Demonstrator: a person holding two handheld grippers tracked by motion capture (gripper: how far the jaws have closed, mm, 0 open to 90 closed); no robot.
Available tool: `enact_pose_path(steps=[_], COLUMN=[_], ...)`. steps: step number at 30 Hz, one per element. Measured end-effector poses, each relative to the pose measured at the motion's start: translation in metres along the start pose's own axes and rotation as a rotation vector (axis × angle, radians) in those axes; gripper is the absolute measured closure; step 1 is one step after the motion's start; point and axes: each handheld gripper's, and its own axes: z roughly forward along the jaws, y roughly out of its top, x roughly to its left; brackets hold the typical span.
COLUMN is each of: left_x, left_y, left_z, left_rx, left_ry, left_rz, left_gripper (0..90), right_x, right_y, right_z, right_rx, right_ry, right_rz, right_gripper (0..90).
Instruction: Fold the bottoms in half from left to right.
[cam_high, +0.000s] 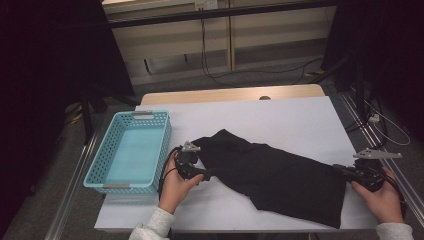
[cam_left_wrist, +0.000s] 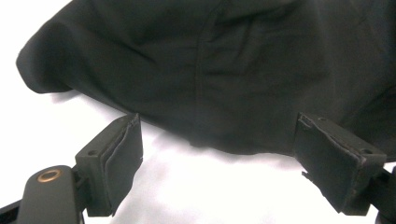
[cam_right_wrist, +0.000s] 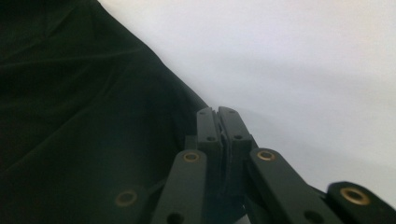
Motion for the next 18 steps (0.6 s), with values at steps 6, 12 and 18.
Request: enact_pose_path(steps=[6, 12, 18], left_x=[0.002, 0.004, 0.012], left_y=[0.001, 0.006, 0.011], left_z=[-0.003, -0.006, -0.004], left_rx=[-0.009, -0.028, -0.049], left_ry=[0.006, 0.01, 0.016], left_rz=[-0.005, -0.002, -0.029], left_gripper=[16.3, 16.3, 18.4], right_x=[-0.011, -0.022, -0.017], right_y=[-0.003, -0.005, -0.001], right_z=[-0.011, -0.019, -0.015], right_rx=[0.007, -0.007, -0.008], right_ry=[-0.042, -0.052, -0.043], right_rz=[0.037, 0.08, 0.046], right_gripper=[88.8, 88.7, 78.0])
